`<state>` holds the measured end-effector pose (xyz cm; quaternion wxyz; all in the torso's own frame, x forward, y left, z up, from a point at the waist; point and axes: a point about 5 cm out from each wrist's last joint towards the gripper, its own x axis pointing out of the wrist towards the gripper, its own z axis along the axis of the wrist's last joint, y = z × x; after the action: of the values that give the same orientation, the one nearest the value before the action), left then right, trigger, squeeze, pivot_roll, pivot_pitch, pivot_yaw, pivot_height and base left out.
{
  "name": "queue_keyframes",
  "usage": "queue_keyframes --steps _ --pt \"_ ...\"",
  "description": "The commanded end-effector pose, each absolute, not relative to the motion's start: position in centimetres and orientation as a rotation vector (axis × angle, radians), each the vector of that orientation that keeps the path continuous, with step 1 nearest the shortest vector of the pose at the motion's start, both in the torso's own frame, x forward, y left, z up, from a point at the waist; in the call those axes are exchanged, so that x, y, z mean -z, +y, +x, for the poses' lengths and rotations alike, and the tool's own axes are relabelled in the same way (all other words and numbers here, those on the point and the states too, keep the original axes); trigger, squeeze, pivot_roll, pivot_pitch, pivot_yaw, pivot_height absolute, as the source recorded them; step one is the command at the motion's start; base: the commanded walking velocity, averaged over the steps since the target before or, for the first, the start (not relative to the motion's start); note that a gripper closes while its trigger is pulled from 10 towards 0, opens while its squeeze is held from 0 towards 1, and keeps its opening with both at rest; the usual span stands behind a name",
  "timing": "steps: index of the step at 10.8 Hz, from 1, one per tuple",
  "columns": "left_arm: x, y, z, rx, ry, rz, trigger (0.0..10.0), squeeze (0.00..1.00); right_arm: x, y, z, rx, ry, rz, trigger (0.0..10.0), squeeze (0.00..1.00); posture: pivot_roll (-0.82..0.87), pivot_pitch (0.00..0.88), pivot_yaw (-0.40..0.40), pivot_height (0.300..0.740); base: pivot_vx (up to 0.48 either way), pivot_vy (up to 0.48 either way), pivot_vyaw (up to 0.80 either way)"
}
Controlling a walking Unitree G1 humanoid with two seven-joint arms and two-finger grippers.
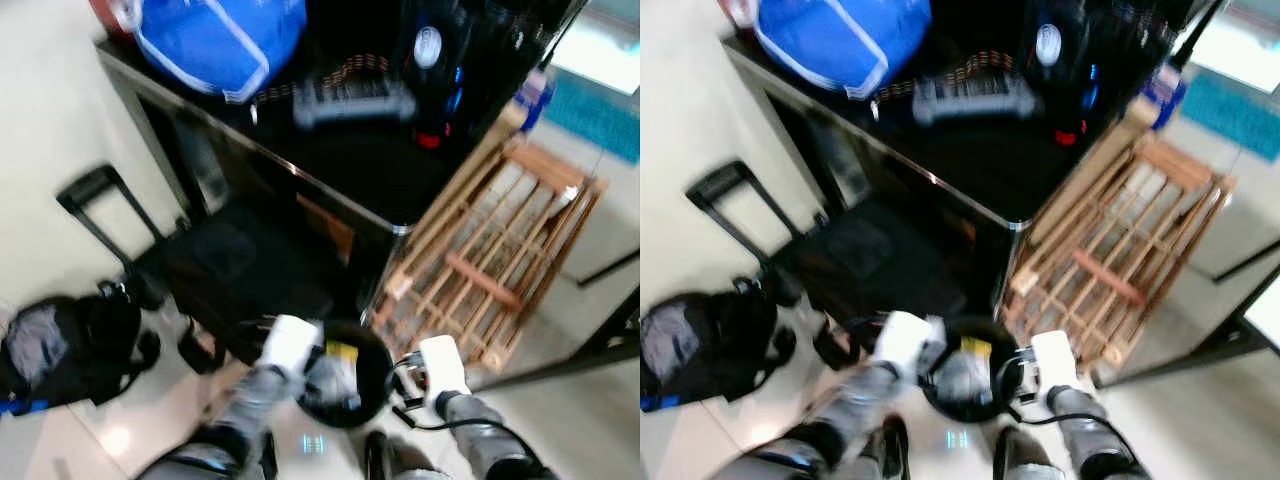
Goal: Picking trash to rubbish bin
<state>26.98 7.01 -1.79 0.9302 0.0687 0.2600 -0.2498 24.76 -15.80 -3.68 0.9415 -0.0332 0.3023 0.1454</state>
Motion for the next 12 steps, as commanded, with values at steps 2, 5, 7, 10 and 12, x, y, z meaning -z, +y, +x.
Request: queue_keyframes --steps 2,5,7,10,12 --pt "1.7 5.1 26.3 0.584 0.516 0.100 10.0 0.00 3.5 -16.3 24.2 -0.315 0.600 -0.053 10.0 0.00 -0.14 0.414 -0.007 0.740 0.000 0.000 0.00" --pt "0.9 3.4 26.4 0.653 0.449 0.120 10.0 0.00 1.6 -15.4 23.4 -0.375 0.513 -0.034 10.0 0.00 -0.16 0.473 -0.017 0.740 0.000 0.000 0.00" --pt "0.6 3.7 26.7 0.656 0.414 0.153 10.0 0.00 0.7 -15.2 23.1 -0.380 0.514 -0.022 10.0 0.00 -0.16 0.486 -0.018 0.740 0.000 0.000 0.00" --pt "0.2 4.3 27.1 0.658 0.361 0.226 10.0 0.00 -0.8 -14.5 22.8 -0.415 0.506 -0.013 10.0 0.00 -0.16 0.494 -0.021 0.740 0.000 0.000 0.00" --pt "-0.2 4.0 27.3 0.690 0.321 0.280 10.0 0.00 -1.2 -14.5 22.6 -0.419 0.511 -0.019 10.0 0.00 -0.16 0.493 -0.023 0.740 0.000 0.000 0.00"
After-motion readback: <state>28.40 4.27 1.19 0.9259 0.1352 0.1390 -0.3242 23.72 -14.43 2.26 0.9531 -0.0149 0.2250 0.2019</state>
